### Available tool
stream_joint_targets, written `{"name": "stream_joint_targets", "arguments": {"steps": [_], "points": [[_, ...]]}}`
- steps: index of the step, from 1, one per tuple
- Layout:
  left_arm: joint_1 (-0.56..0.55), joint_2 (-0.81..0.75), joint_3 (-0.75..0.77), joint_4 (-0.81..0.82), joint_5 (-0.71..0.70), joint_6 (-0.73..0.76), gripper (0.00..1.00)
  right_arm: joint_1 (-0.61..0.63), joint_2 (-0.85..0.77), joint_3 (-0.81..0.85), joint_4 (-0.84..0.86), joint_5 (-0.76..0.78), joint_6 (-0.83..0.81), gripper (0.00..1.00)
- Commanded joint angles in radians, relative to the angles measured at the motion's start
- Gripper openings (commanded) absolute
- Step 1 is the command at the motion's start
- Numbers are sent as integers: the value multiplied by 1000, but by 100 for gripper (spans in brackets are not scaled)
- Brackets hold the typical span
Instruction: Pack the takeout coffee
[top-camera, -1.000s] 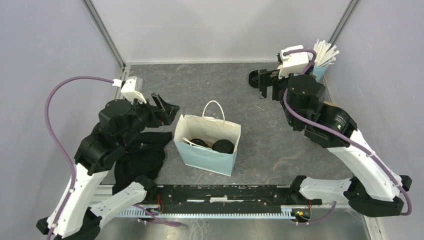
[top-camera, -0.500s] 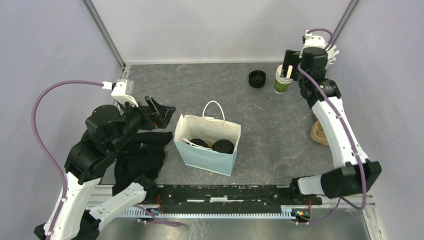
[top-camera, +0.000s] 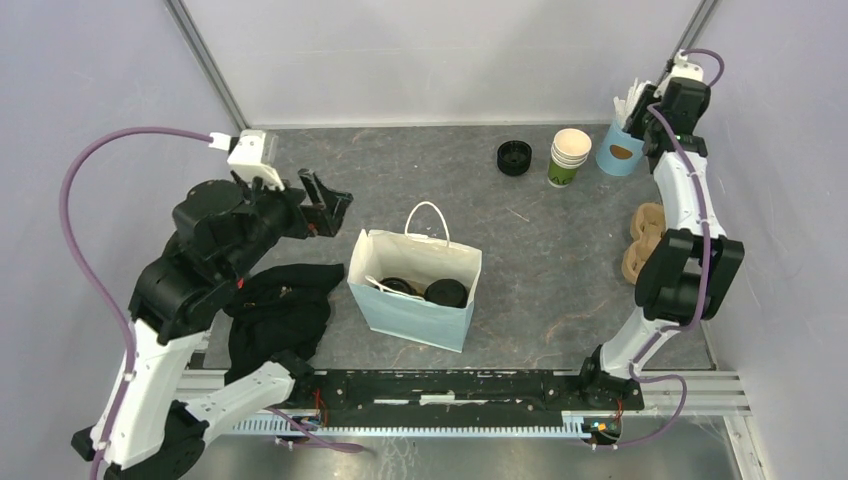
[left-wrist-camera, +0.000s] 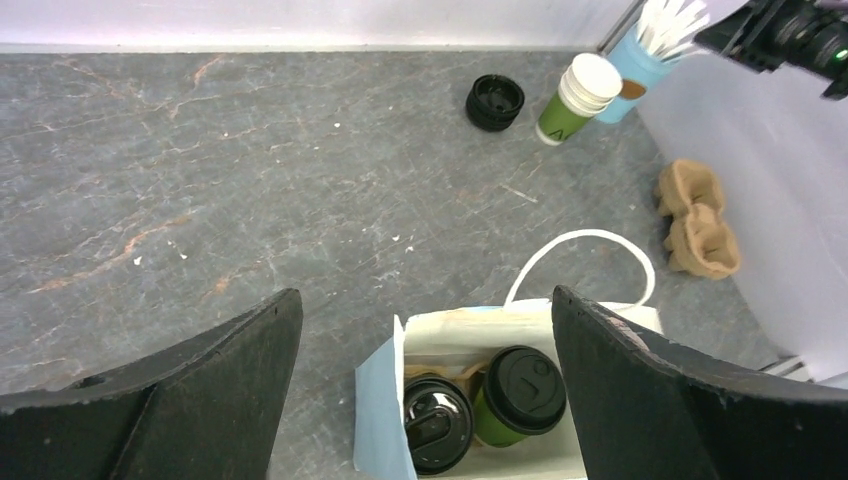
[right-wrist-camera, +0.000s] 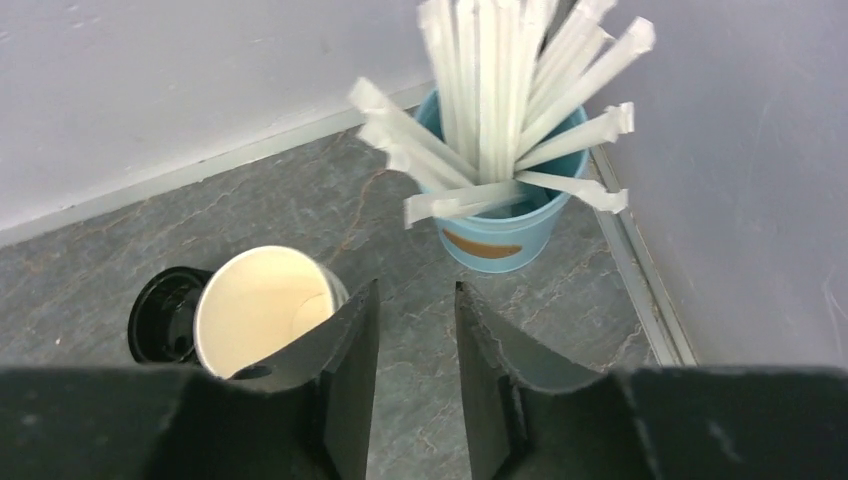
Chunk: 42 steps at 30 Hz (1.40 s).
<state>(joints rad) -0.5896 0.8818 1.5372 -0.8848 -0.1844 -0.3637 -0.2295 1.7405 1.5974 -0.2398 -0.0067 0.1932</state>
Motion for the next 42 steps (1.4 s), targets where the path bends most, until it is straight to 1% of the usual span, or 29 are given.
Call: {"name": "stream_joint_targets", "arguments": {"steps": [1,2,4,7,11,17,19,21,25,28,31,33,35,37,41,42], "points": [[0,58,25,8,-36,91,100,-60,55,87,61,-83,-19,34],[1,69,28,10,-44,99,100,-69,77,107,51,-88,-27,31],[2,91,37,13,-58,110,100,-78,114,145,31,-98,-59,31],[1,118,50,17,-74,120,100,-79,153,173,45,-146,-131,31],[2,146,76,21,-94,133,100,-84,202,215,48,-171,-186,29],[1,177,107,21,-102,144,100,-88,245,223,90,-223,-213,34],[2,186,109,20,-99,134,100,-88,269,250,83,-224,-216,36],[1,191,110,20,-95,127,100,-90,288,281,74,-227,-223,36],[2,199,119,15,-97,123,100,-94,314,292,77,-233,-224,36],[0,204,125,12,-102,120,100,-94,326,289,76,-252,-216,36],[1,210,131,11,-101,115,100,-95,327,274,80,-257,-210,39],[0,211,136,9,-102,115,100,-94,330,267,79,-259,-210,38],[1,213,137,10,-104,115,100,-95,329,260,83,-260,-207,33],[2,215,140,9,-104,117,100,-95,327,256,90,-259,-199,24],[1,219,144,10,-101,120,100,-94,315,266,94,-250,-163,3],[2,218,145,10,-100,121,100,-94,309,266,97,-240,-158,0]]}}
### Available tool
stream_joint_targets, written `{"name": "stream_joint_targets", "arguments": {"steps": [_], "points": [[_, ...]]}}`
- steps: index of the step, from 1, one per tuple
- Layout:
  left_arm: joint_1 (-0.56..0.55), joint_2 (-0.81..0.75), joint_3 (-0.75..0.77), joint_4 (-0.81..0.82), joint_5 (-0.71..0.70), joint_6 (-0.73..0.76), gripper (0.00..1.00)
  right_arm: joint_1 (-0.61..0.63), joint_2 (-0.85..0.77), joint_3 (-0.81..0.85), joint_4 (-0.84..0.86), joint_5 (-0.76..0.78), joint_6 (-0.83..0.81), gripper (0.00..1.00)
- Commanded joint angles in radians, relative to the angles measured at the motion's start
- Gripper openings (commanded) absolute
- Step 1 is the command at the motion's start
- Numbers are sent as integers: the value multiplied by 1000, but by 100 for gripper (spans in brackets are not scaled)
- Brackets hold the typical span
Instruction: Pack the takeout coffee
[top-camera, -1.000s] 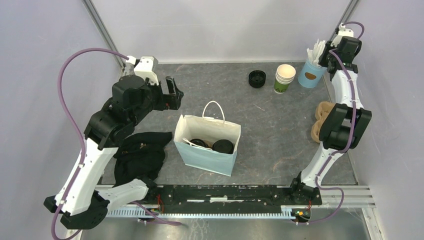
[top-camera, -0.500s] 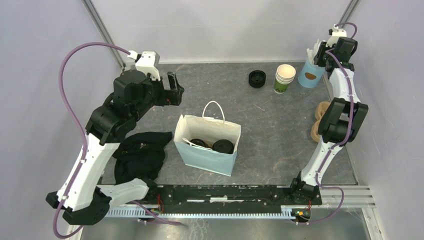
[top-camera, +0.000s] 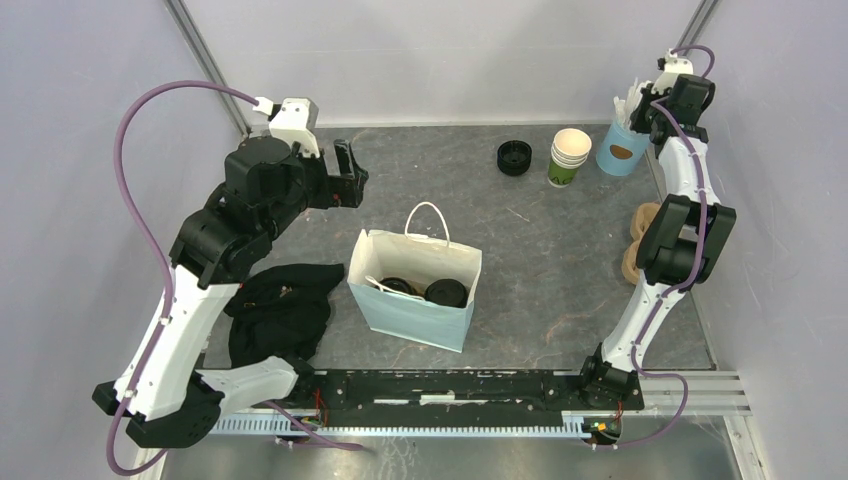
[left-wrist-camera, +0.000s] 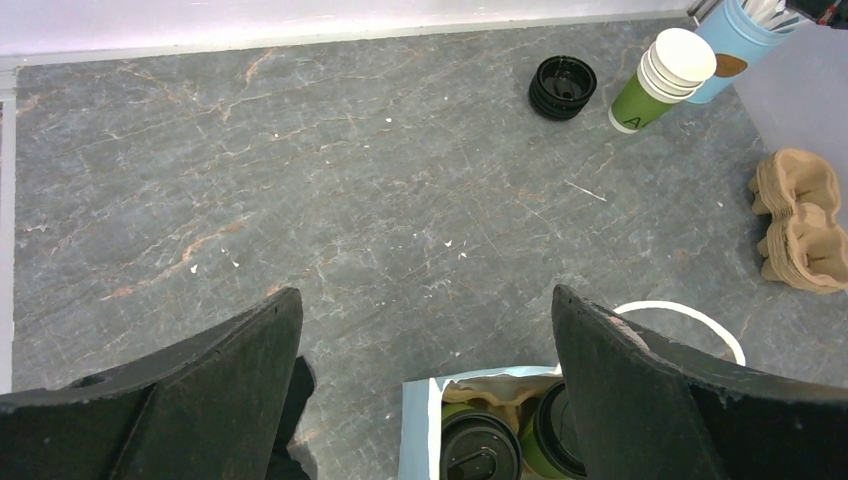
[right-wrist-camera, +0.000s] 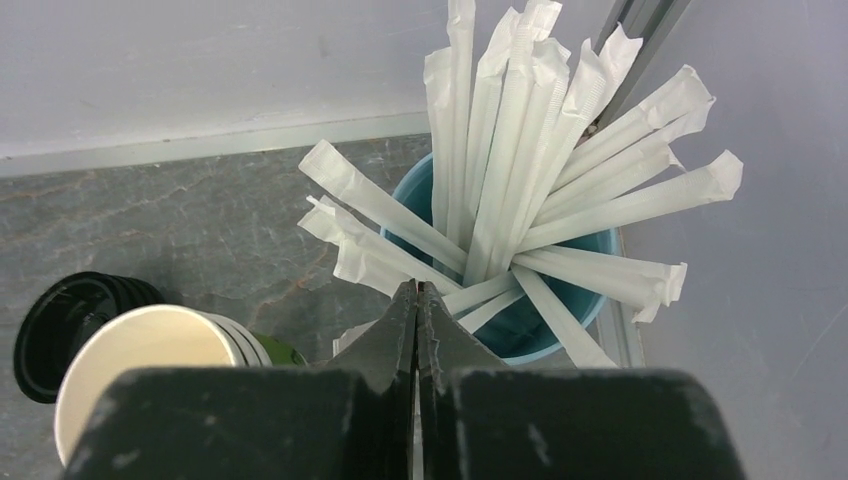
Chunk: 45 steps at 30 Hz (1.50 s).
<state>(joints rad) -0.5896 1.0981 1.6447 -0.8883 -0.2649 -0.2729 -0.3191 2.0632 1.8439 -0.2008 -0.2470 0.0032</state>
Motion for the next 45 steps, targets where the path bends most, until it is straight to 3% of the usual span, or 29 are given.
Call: {"name": "stream_joint_targets", "arguments": {"steps": [1,15,23,33,45], "points": [[2,2,38,15,-17,30,100,-5,-21,21,61,11,32,0],[0,-24,57,25,-2,41,100,-7,-71,155,88,119,96,0],[0,-37,58,25,-6,11,100,-18,-57,247,86,67,208,0],[0,-69,1,74,29,0,100,-36,-201,272,51,39,307,0],[1,-168,-48,111,36,36,100,-26,-553,85,13,-179,516,0]]}}
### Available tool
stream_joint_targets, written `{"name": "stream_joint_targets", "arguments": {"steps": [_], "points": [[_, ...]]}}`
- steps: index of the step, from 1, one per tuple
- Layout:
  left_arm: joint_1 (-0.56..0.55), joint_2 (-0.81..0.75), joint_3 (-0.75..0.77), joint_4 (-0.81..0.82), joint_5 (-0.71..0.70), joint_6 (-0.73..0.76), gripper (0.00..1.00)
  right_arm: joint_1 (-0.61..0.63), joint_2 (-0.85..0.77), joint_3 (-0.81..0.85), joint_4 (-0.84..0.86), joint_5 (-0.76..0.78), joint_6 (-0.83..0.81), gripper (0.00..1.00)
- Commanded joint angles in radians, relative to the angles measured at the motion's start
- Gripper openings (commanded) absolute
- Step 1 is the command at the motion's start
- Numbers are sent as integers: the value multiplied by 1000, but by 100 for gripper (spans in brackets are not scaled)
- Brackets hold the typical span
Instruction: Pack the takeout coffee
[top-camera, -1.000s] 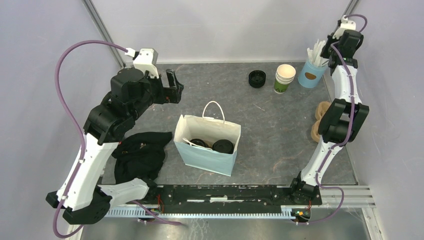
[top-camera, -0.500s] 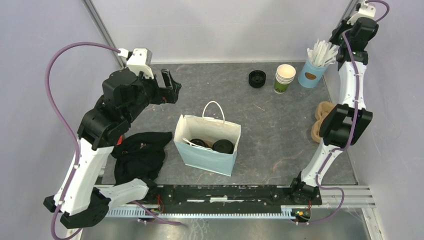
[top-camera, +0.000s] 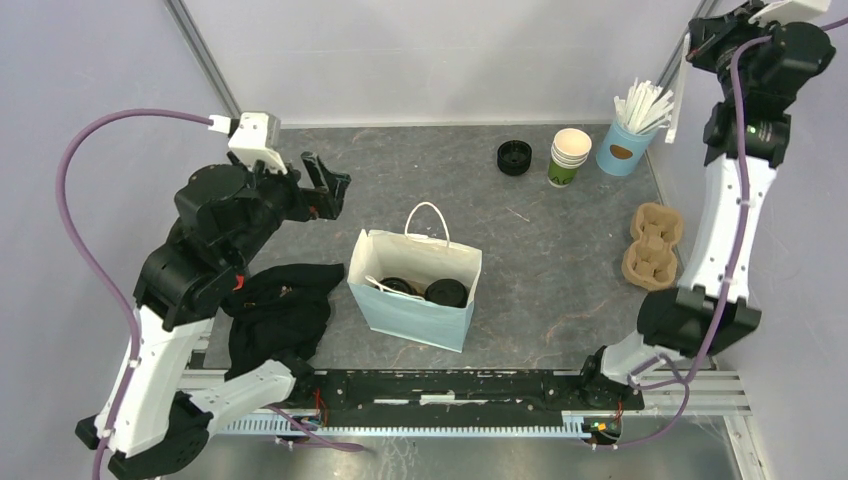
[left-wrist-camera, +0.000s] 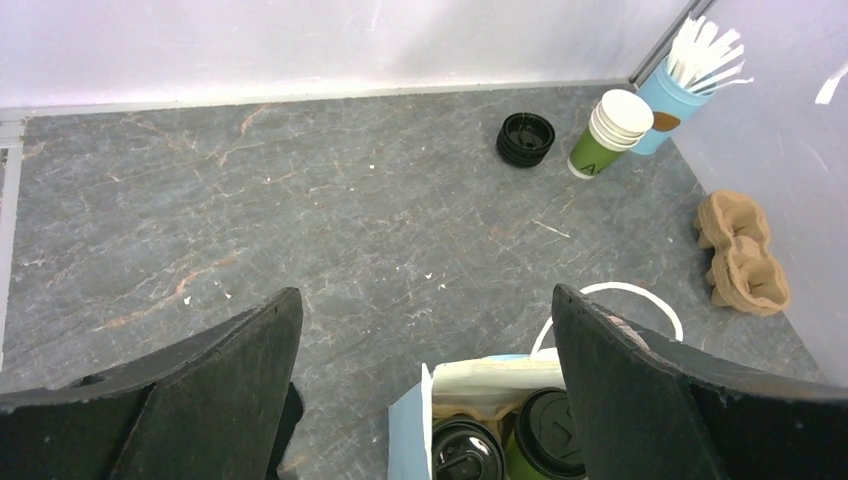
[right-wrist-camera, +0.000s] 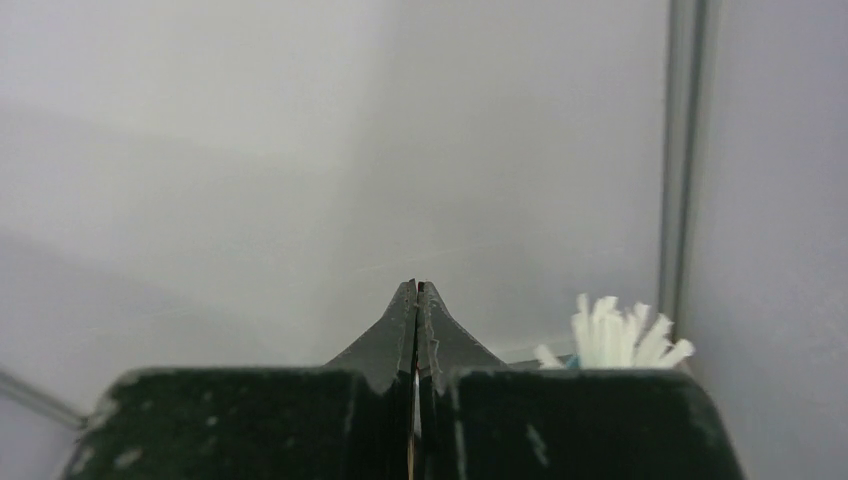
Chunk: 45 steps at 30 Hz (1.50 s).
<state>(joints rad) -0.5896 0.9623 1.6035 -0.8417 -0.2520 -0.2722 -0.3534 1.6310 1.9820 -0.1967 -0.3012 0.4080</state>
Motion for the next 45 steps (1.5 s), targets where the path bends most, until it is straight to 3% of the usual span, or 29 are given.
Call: {"name": "stream_joint_targets", "arguments": {"steps": [1,7,19,32,39,45], "points": [[1,-36,-6,67,29,37,100,9,-149,-61,-4,-155,134,0],[0,-67,-14,74,97,37,100,116,-336,-196,-63,-273,268,0],[0,-63,-40,86,193,5,100,546,-586,-456,-53,-210,499,0],[0,-78,-59,95,205,-53,99,1034,-476,-381,-114,-92,498,0],[0,-87,-50,88,197,-55,99,1186,-362,-256,-134,-44,463,0],[2,-81,-50,93,195,-44,99,1237,-322,-188,-186,-23,449,0]]}}
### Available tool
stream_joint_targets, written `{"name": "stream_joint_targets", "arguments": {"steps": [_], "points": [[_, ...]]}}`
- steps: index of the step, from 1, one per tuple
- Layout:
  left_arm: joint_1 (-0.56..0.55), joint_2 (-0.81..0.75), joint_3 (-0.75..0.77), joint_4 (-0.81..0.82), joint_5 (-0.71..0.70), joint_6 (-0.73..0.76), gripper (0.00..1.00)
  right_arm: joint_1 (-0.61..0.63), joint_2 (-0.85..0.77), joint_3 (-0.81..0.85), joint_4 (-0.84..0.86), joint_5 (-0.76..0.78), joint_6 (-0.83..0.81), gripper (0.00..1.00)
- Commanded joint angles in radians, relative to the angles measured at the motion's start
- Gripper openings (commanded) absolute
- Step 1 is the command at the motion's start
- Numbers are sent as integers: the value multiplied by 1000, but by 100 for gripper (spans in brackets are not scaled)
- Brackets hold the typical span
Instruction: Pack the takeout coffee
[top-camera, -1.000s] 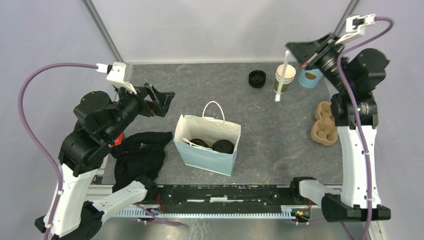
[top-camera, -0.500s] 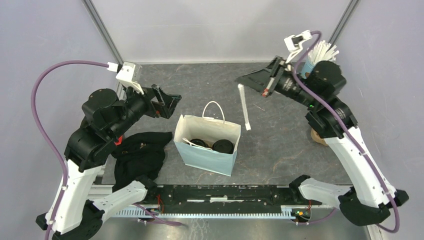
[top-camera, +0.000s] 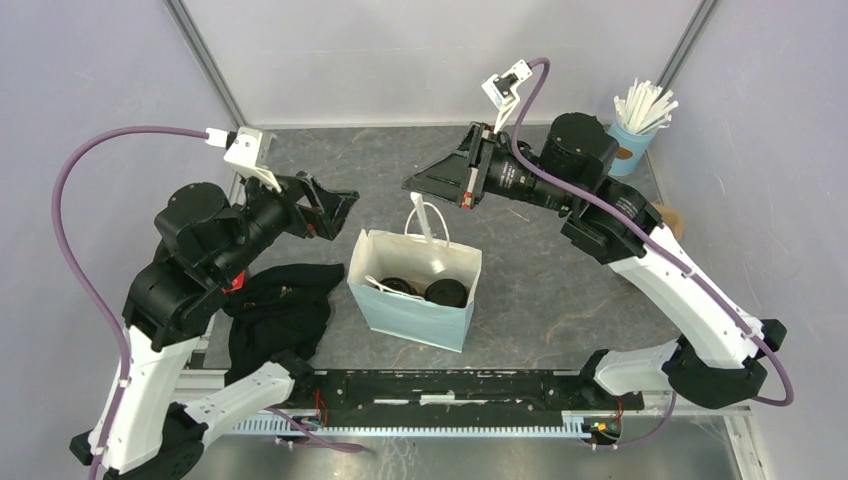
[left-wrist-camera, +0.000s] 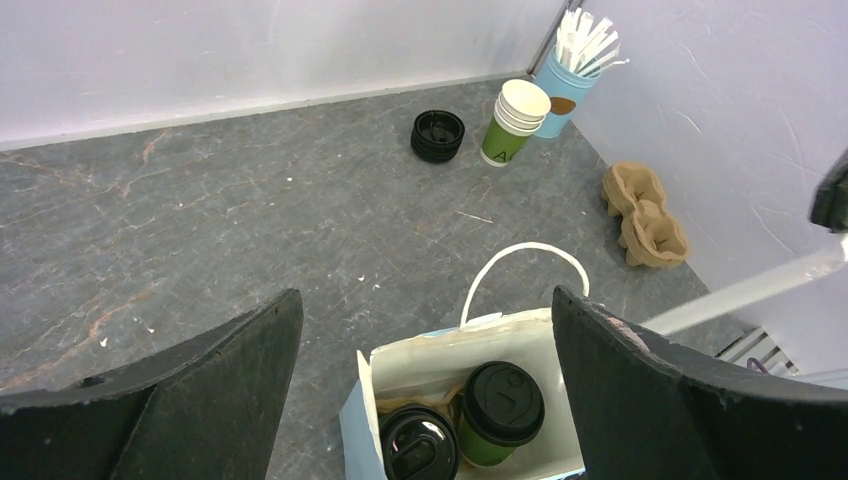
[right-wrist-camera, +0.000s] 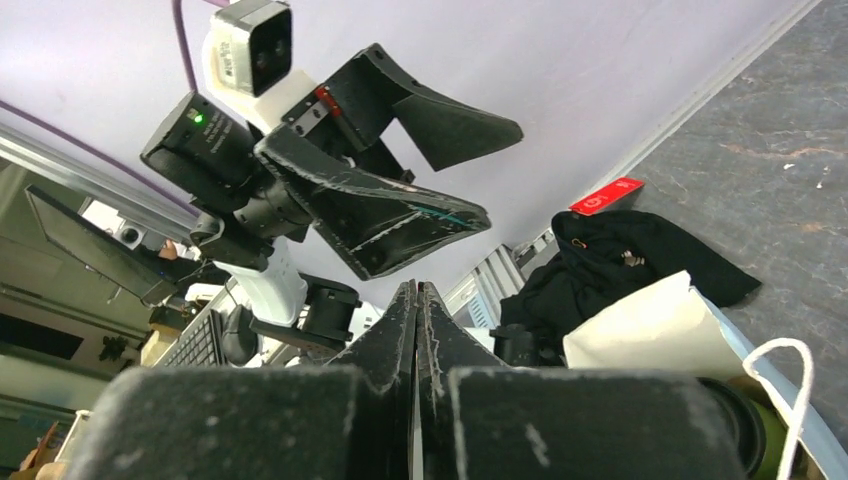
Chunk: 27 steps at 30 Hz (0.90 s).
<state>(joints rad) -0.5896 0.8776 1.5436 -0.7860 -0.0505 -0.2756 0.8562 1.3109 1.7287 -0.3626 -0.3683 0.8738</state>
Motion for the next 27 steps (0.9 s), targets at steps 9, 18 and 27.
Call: {"name": "stream_joint_targets", "arguments": {"steps": [9,18,27], "points": [[2,14,7,44,1,-3,99,46,-22,9,-117,115,-90,0],[0,7,-1,37,-6,25,99,131,59,121,-384,307,-220,0],[1,-9,-3,27,-27,40,99,227,188,252,-590,530,-337,0]]}}
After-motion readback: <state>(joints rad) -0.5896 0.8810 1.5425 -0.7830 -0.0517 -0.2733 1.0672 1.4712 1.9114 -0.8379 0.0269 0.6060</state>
